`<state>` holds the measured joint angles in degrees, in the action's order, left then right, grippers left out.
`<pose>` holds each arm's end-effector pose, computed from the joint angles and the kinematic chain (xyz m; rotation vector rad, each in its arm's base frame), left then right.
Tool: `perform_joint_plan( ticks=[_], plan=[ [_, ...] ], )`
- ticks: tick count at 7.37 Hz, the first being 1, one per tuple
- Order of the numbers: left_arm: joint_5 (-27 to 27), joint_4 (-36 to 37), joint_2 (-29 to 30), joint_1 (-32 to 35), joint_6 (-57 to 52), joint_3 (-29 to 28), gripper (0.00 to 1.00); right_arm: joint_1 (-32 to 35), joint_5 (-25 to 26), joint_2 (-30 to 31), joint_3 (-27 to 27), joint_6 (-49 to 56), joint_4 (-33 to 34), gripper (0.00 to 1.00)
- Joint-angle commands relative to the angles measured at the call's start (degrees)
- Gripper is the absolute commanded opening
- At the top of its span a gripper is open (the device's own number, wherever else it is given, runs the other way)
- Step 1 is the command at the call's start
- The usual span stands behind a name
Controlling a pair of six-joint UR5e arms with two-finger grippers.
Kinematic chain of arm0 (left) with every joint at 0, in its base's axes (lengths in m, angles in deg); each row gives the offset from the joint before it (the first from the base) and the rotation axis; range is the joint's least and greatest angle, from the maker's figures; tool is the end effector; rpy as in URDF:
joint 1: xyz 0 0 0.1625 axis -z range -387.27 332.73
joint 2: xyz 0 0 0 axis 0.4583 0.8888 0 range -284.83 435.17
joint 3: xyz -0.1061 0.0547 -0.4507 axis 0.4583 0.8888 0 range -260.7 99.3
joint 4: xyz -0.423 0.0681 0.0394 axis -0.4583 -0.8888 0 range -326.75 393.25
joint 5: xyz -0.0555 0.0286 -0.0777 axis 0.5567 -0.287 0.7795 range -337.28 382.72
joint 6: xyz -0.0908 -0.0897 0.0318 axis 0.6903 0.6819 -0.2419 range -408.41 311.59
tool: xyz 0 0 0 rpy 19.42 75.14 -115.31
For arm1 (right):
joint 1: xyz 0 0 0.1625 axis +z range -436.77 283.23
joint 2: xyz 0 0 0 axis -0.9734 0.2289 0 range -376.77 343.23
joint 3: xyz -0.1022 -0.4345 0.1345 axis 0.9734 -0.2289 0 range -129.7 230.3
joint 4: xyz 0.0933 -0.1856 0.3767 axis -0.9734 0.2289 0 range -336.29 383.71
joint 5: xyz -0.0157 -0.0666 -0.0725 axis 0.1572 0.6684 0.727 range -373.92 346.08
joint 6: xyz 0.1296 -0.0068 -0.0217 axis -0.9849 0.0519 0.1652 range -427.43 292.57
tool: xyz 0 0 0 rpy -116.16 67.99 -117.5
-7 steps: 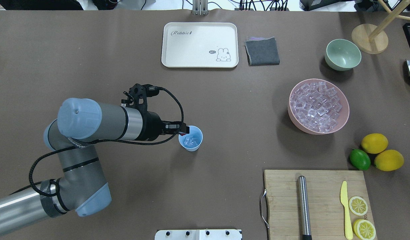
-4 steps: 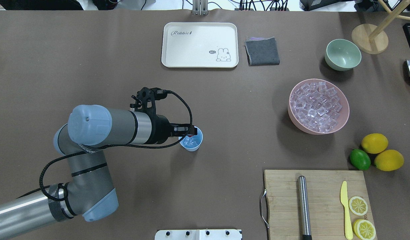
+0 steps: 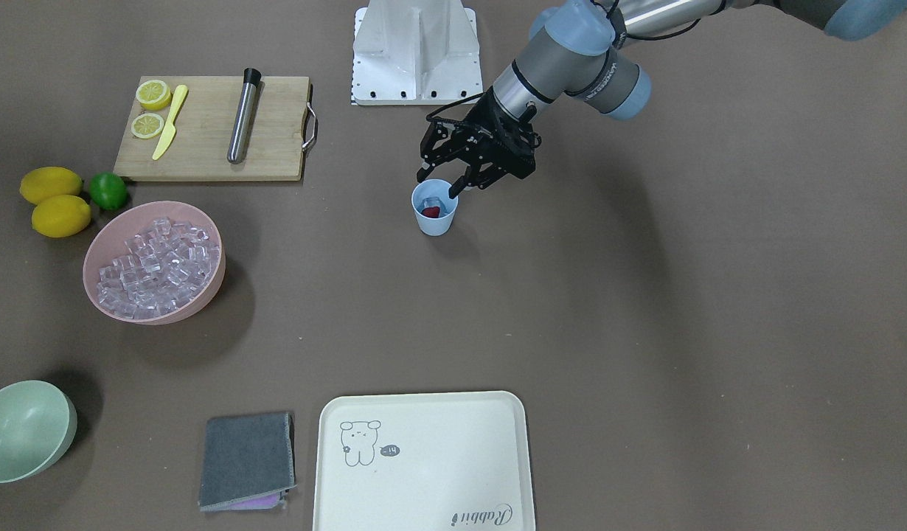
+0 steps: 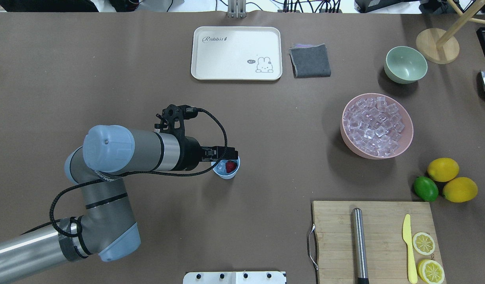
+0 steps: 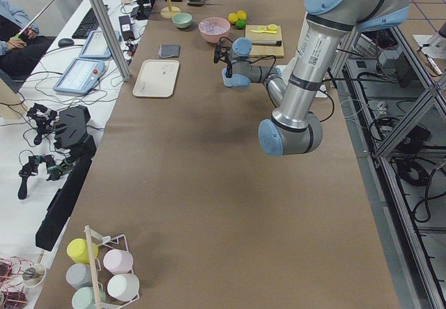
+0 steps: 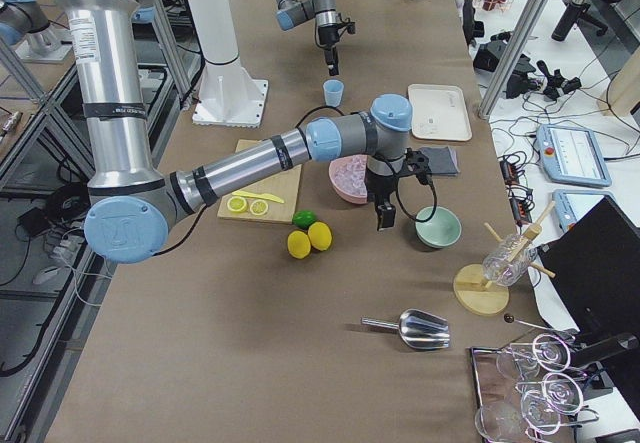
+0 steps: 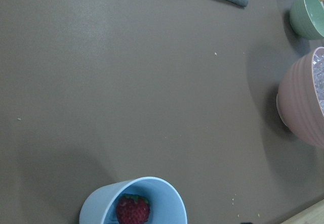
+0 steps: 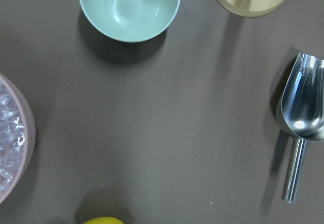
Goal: Put ice and strawberries in cup
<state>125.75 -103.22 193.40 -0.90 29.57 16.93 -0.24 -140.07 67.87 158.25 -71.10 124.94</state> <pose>0.5743 -0.4005 0.2519 0.2934 1.4104 -0.0423 -0.0714 -0.5370 0.5479 0.1079 -0.6532 -0.2313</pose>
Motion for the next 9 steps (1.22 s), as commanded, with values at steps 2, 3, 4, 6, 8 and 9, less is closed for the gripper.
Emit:
perform_joint_plan(
  ticks=[2,3,4,6,8,9],
  plan=[
    [1.2,3.9,-0.98,3.67,-0.38,0.11,0.98,3.53,-0.15,7.53,0.25,0.25,-0.07,1.0],
    [6.17,9.93,-1.16,7.17,-2.03,0.46,0.98,5.98,-0.15,10.34,0.08,0.42,-0.07,1.0],
    [10.05,13.48,-1.25,10.94,-8.05,0.46,0.98,8.27,-0.24,12.37,0.34,0.6,-0.07,1.0],
    [14.99,21.12,-5.62,19.46,-24.29,0.64,0.98,12.23,-0.33,15.28,-0.01,0.6,-0.07,1.0],
    [19.45,25.36,-12.2,29.12,-43.52,0.73,0.98,12.34,-0.33,15.64,-0.1,0.34,-0.07,1.0],
    [24.19,28.07,-15.11,36.57,-53.19,0.73,0.98,12.34,-0.33,15.64,-0.19,0.25,-0.07,1.0]
  ],
)
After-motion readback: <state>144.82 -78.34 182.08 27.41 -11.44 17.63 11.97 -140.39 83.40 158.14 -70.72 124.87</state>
